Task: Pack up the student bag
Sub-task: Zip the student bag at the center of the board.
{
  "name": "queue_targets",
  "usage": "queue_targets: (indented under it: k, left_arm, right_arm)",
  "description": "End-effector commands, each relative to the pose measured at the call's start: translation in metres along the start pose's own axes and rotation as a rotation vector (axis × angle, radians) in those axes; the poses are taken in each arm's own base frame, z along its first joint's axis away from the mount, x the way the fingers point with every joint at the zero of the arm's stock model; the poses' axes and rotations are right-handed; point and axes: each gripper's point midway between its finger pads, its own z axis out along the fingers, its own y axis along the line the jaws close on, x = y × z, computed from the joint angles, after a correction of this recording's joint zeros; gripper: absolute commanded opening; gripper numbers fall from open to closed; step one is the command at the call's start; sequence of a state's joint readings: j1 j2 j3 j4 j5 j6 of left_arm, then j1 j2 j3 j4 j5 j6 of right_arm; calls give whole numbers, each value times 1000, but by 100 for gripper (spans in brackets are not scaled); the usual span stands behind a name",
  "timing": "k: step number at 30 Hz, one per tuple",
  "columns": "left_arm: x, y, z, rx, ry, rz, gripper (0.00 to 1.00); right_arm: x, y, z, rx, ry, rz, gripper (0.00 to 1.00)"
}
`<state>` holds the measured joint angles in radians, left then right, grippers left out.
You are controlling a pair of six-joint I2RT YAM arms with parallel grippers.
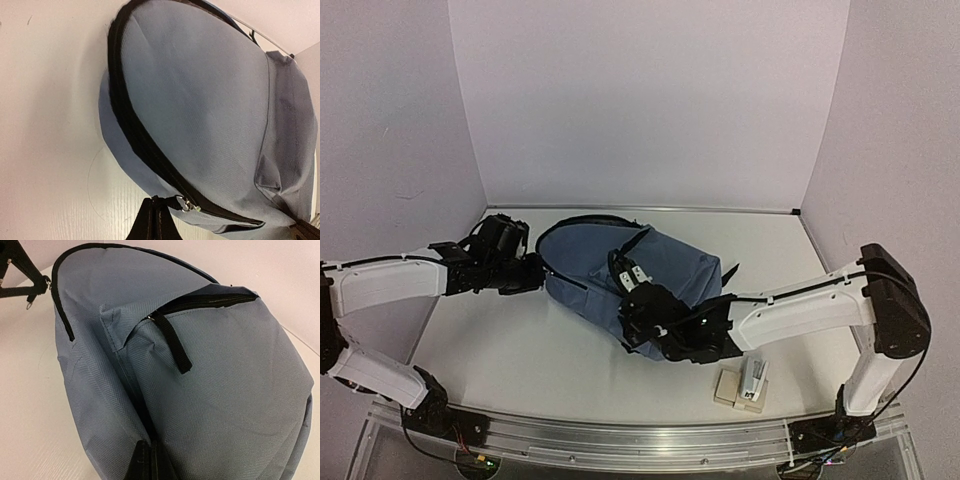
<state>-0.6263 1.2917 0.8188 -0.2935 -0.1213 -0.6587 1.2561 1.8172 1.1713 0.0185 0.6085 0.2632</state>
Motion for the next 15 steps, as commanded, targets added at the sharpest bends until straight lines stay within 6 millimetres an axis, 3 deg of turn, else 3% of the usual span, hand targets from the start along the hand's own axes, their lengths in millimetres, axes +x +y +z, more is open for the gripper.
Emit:
queue_targets:
  k: [1, 2, 4, 9, 13, 15]
  left_arm:
    - [-42, 10, -4, -6, -137, 76, 0]
    - [-40, -1, -3, 59, -126, 104, 0]
    - [-31, -24, -6, 197, -86, 153, 0]
    - [-10, -48, -20, 373, -22, 215, 0]
    - [-1, -52, -30, 425, -4, 216, 0]
    - [1, -51, -33, 431, -1, 212, 0]
  right_arm:
    - [16, -29, -13, 65, 87, -88, 0]
    - [7, -22, -15, 27, 71, -87, 5]
    - [-11, -5, -22, -59, 32, -85, 28]
    - [-62, 30, -35, -246, -118, -74, 66]
    - [-79, 54, -23, -290, -171, -144, 82]
    - [-83, 67, -11, -292, -183, -191, 84]
